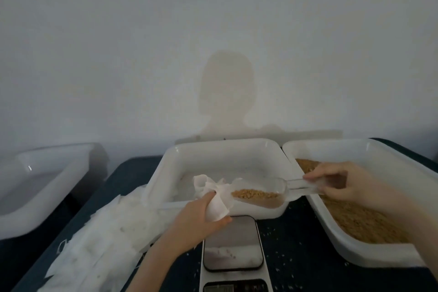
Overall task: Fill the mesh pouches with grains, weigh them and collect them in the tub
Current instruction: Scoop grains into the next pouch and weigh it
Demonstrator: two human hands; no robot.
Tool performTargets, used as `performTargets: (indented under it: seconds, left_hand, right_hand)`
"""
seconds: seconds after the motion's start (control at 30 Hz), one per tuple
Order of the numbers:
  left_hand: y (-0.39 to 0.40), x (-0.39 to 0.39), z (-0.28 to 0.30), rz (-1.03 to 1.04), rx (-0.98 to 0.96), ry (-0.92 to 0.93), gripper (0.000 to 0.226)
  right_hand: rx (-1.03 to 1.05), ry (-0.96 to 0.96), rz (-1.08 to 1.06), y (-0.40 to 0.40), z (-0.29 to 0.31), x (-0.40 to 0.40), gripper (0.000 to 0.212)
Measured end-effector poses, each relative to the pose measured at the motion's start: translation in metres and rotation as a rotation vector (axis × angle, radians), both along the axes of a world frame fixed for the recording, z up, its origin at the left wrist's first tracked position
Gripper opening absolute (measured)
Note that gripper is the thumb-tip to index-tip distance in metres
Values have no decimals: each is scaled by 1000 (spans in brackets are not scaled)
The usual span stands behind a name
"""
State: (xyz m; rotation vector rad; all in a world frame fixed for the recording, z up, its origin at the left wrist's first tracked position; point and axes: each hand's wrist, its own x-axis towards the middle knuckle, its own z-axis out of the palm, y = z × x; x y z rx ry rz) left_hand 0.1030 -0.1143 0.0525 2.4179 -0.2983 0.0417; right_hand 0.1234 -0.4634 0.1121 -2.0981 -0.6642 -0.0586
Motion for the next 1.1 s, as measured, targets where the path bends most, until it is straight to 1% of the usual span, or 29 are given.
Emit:
performTargets:
  seconds: [0.07,0.17,0.27,0.4,0.5,0.6,0.67,0.77,0.87,0.93,1.0,1.1]
  left_hand:
    - [2,0,1,-4,1,-4,68]
    - [4,-1,3,-19,32,-24,70]
    - [4,-1,2,-9,127,-88,71]
    - [-2,-3,2,0,247,-178,72]
    - [-6,-3,2,-28,297,-187,69]
    - [-10,-4,2,-75,344,-180,71]
    - [-14,-4,2,-109,325,-164,67]
    - [-21,-7,2,-134,232,-126,63]
    - [-22,-9,0,-155,213,-64,69]
    - [-16,-9,-1,-179,148,0,72]
    - [-9,-9,-2,-171,95,44,82]
    - [-1,-8,-2,-139,29,39,79]
  right_hand:
    - [-2,-7,34,2,-2,3,49]
    - [-22,-3,59,1,-6,6,49]
    - [-71,6,90,1,-9,9,47]
    - [-60,33,105,3,-11,9,47]
    - [-59,49,100,6,-12,7,46]
    - [-59,58,103,11,-11,4,48]
    - [-59,67,106,15,-10,2,46]
    - [-86,82,120,21,-10,3,43]
    - [-110,73,118,25,-8,7,40]
    - [-128,58,115,25,-7,11,37]
    - [-127,58,112,26,-6,13,33]
    - [-115,65,102,28,-5,13,27]
